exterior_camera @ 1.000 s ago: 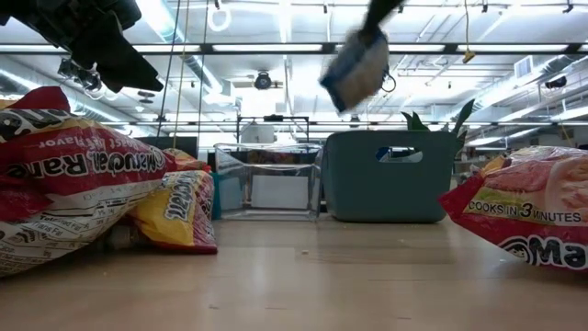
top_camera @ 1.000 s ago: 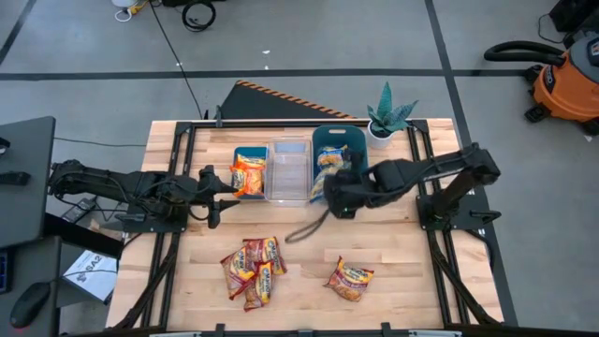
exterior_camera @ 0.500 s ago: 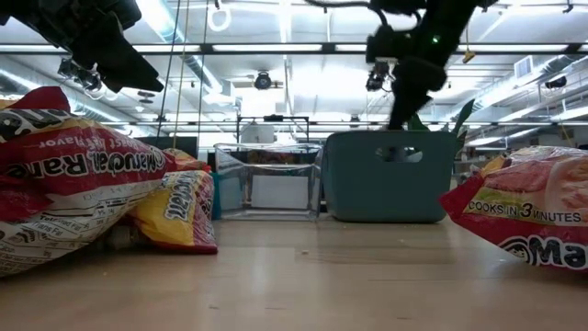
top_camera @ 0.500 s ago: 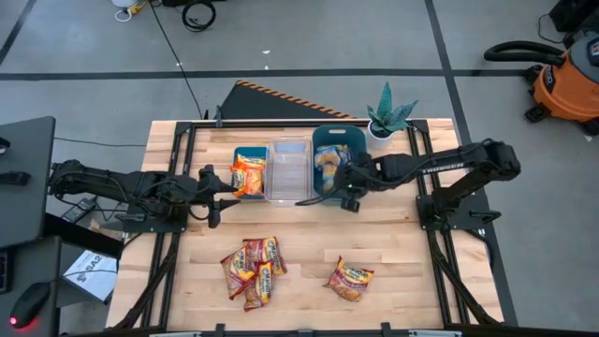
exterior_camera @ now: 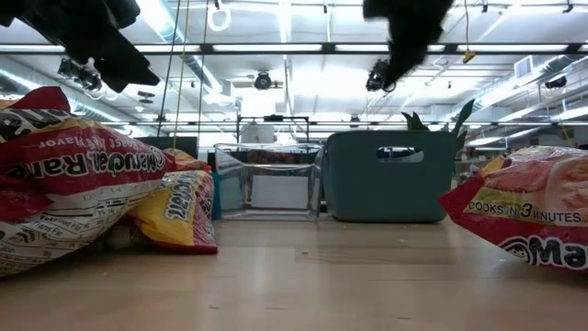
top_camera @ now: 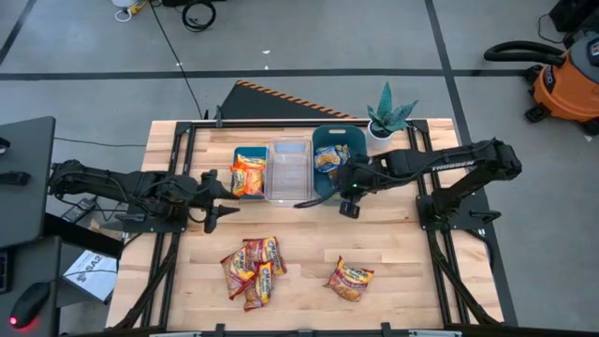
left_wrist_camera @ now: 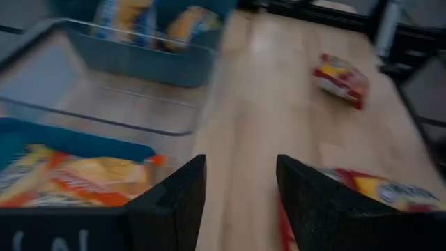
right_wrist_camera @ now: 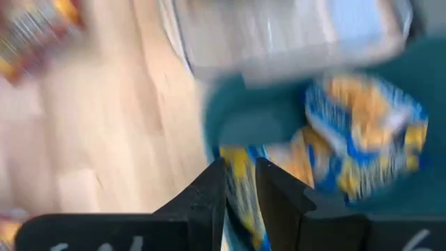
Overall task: Sort Maruchan noodles
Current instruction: Put the red noodle pack into the transparent bin
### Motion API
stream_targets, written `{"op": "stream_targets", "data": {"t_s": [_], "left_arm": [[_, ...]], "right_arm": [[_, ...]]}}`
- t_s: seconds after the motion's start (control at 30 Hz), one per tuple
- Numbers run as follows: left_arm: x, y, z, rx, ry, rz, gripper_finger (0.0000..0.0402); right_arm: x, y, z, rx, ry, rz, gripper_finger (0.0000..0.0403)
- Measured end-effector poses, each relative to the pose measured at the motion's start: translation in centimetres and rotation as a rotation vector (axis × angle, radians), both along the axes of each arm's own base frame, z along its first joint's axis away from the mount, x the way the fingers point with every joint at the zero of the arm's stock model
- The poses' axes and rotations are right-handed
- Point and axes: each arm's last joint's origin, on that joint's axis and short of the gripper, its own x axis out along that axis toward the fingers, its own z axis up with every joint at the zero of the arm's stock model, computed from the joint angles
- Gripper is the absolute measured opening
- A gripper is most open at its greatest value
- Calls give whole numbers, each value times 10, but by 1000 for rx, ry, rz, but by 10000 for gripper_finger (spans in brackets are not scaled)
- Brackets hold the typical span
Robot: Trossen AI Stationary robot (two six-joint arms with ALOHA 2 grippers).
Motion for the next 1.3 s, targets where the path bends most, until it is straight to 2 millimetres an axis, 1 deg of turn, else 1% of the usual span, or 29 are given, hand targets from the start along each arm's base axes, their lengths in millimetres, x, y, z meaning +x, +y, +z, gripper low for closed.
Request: {"op": "stream_targets", "data": {"t_s": [0.13, 0.2, 0.33, 0.53, 0.67, 0.73, 0.83, 0.9, 1.0, 1.17, 1.3], "left_arm": [[2, -4, -2, -58, 26, -122, 180], [4, -8, -4, -89, 50, -185, 180], [10, -22, -13, -127, 126, -275, 180], [20, -50, -27, -179, 221, -343, 180], [24, -67, -32, -244, 295, -347, 180], [28, -75, -29, -268, 337, -342, 180], [40, -89, -17, -290, 348, -348, 180], [51, -100, -9, -283, 348, -366, 180], [68, -118, -5, -255, 384, -383, 180], [87, -140, -14, -185, 472, -404, 180], [94, -148, -31, -99, 515, -392, 180]], "right_arm": [[12, 19, 11, -17, -165, 99, 87], [18, 28, 14, 14, -231, 143, 87], [27, 45, 12, 85, -296, 176, 87], [34, 66, -2, 110, -270, 208, 87], [34, 77, -5, 50, -267, 228, 87], [34, 81, -7, -11, -268, 231, 87], [35, 84, -9, -104, -263, 231, 87], [35, 83, -10, -132, -258, 232, 87], [35, 83, -10, -135, -257, 234, 87], [33, 85, -11, -144, -231, 252, 87], [31, 86, -12, -152, -214, 264, 87]]}}
